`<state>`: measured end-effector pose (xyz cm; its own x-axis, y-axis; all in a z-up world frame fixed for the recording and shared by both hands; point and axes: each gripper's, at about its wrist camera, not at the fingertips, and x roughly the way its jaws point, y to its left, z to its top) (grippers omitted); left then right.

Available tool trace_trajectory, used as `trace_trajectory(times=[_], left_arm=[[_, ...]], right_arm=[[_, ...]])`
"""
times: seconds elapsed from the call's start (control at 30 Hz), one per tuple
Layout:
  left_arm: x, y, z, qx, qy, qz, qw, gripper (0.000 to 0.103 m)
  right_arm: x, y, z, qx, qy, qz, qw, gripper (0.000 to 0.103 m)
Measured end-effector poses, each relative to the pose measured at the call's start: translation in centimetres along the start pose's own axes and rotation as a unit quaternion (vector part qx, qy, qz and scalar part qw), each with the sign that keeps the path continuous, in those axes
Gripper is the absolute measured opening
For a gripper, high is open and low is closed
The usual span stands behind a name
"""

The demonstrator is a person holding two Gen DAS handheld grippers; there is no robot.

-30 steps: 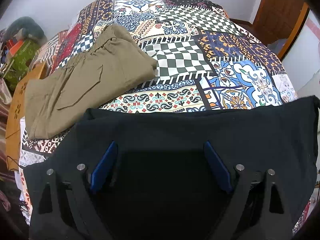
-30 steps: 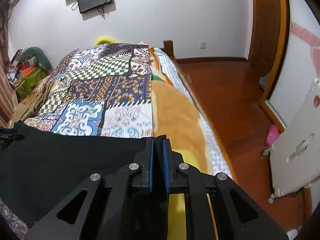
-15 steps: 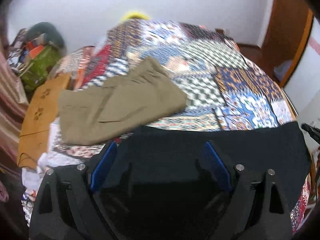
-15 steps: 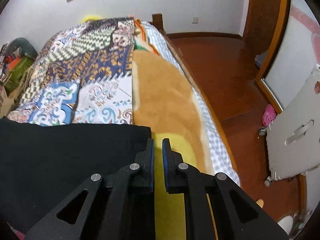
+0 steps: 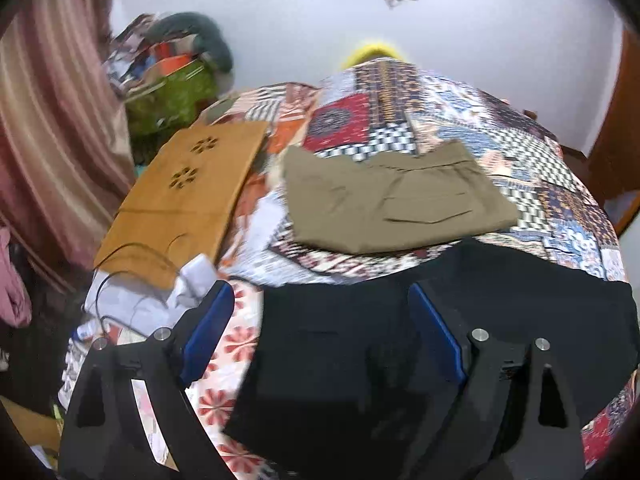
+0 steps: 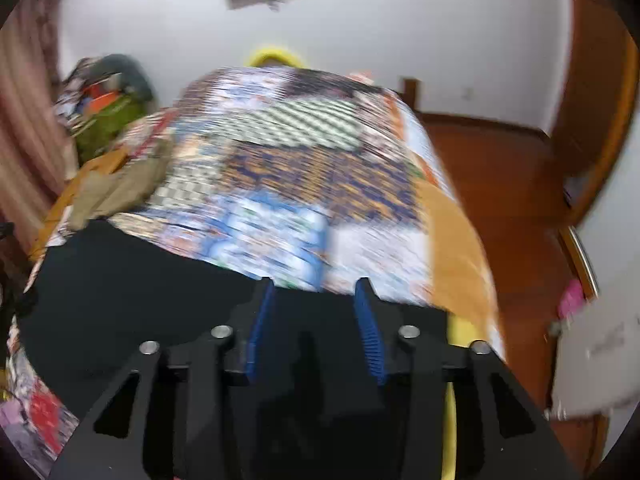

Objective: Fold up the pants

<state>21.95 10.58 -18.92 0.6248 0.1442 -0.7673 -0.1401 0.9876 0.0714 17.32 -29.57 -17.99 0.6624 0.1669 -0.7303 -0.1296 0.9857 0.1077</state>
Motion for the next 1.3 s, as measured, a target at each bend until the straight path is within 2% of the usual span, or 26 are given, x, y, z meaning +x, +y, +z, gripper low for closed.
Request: trace_trajectory(times=[0.2, 0.3, 0.57, 0.73, 0.9, 1.13, 1.3], left_arm=[[2.6, 4.2, -1.2, -0.016, 0.019, -0.001, 0.9997, 0.089], [4.8, 5.3, -1.5, -0.025, 0.040, -0.012, 0.9988, 0.089], [9.7, 5.8, -2.4, -0.030, 0.086, -0.046, 0.9948, 0.089], [11.9, 5.7, -2.8, -0.034, 0.106, -0.064, 0.9917, 0.089], [12.8, 5.5, -2.6, -0.038, 0.101, -0.070, 0.9917, 0.086], [13.1, 5.5, -2.2, -0.037, 0.106, -0.105, 0.9882, 0.068], [13.5, 5.4, -1.9, -0.038, 0.107, -0.128, 0.9852, 0.055]], right_arm=[[2.3, 8.0, 3.7, -0.067, -0.006, 0.063, 0.996, 0.039], [4.1, 12.4, 5.3, -0.106, 0.002, 0.095, 0.990, 0.039], [8.6, 20.7, 6.6, -0.206, 0.025, 0.123, 0.971, 0.039], [11.5, 23.0, 7.0, -0.220, 0.052, 0.148, 0.963, 0.039], [14.5, 24.8, 6.7, -0.224, 0.100, 0.177, 0.953, 0.039], [17.8, 26.1, 6.2, -0.212, 0.166, 0.217, 0.939, 0.039], [19.2, 26.7, 5.9, -0.203, 0.196, 0.230, 0.931, 0.039]])
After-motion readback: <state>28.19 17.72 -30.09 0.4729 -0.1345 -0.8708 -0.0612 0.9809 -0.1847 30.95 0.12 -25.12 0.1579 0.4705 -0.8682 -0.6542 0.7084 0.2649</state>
